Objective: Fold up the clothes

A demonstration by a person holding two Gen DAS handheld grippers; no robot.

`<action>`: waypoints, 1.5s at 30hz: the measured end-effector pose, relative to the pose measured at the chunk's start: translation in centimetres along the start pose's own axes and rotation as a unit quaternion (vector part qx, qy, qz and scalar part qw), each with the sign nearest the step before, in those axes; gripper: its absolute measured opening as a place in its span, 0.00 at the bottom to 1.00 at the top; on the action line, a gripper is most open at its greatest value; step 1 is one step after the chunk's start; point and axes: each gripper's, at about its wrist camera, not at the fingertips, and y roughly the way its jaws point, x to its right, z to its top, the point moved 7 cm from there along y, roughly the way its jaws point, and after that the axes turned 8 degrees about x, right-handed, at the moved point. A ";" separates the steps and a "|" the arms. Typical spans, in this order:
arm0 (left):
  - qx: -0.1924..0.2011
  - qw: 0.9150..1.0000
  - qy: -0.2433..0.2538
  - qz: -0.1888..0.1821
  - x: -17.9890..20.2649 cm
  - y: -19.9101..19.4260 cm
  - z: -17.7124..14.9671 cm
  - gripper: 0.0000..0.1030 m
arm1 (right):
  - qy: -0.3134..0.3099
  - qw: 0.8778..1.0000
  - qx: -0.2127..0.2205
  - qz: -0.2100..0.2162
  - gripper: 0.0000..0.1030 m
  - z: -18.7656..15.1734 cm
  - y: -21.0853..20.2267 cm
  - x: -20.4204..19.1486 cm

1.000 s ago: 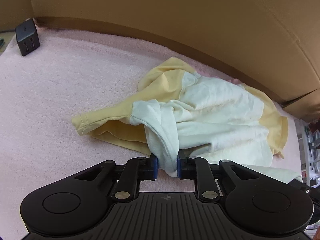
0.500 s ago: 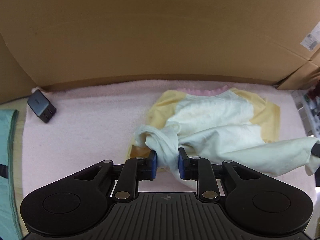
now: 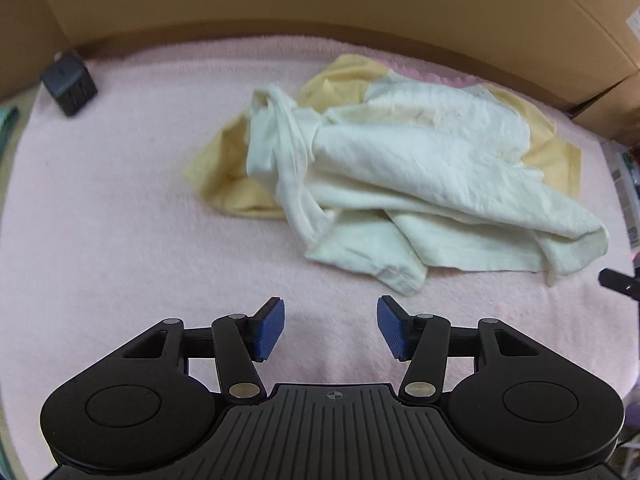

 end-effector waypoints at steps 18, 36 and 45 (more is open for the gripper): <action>0.020 0.992 -0.127 0.002 2.7 3.7 1.6 0.82 | -0.005 1.000 -0.002 0.001 0.42 -0.7 0.6 -0.5; -0.005 0.998 -0.065 0.015 3.1 3.6 2.3 0.03 | -0.021 0.997 -0.013 0.074 0.05 0.2 2.8 -2.2; 0.002 0.999 -0.046 -0.010 2.6 -0.6 0.8 0.03 | 0.030 0.990 0.000 0.139 0.02 0.9 -1.0 -2.8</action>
